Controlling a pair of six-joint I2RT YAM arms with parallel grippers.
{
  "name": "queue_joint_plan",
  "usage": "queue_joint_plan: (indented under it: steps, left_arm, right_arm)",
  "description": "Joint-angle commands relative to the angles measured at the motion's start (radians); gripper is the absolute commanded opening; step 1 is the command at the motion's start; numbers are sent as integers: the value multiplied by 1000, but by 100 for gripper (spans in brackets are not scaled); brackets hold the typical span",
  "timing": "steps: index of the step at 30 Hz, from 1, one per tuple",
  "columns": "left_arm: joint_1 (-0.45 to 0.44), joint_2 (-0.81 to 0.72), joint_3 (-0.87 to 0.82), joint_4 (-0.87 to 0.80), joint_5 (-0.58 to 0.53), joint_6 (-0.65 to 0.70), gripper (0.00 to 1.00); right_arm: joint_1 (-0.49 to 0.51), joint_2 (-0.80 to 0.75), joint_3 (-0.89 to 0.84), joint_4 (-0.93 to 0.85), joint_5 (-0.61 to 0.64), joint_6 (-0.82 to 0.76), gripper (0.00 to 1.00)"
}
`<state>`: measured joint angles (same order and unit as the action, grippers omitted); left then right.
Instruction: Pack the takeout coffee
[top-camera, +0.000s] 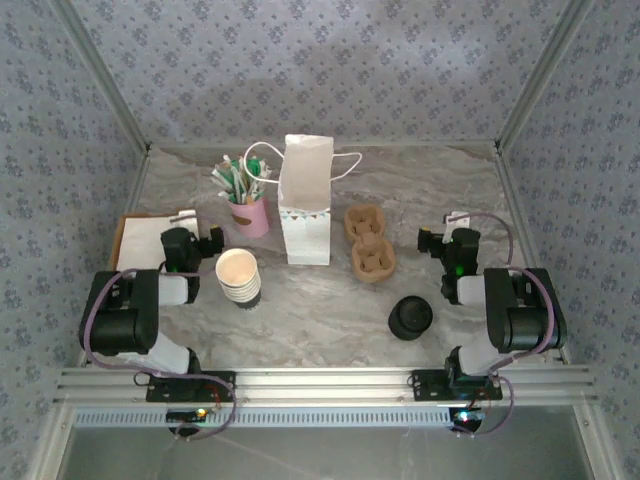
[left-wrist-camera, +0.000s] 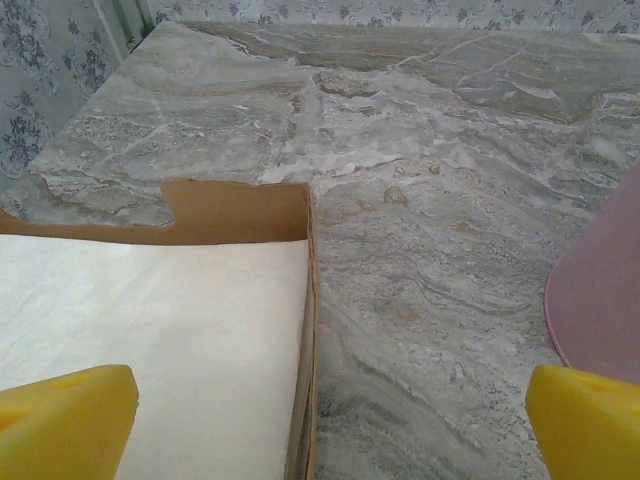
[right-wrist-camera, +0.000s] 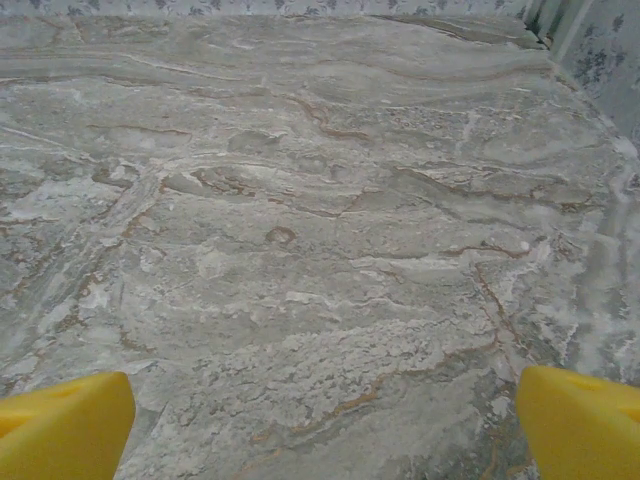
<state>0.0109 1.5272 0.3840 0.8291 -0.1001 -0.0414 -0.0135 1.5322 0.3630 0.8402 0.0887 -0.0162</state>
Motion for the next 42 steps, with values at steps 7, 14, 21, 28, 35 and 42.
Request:
queue_joint_plan:
  steps: [7,14,21,28,35,42]
  left_arm:
    - [-4,7,26,-7,14,10,100]
    - [-3,7,26,-7,14,10,100]
    - [-4,7,24,-7,13,9,100]
    - [-20,-46,51,-98,-3,28,100]
    - [-41,-229,76,-327,-216,-19,99]
    - [-57,-516,105,-563,-272,-86,99]
  right_arm:
    - [-8,-6,21,-9,-22,-9,100]
    - [-6,-6,22,-9,-20,-10,100]
    - [-8,-6,21,-9,-22,-8,100]
    - [-10,-7,19,-7,-29,-7,100]
    - [20,-180,12,-132,80,-3,100]
    - [42,-444,97,-469,104,78,100]
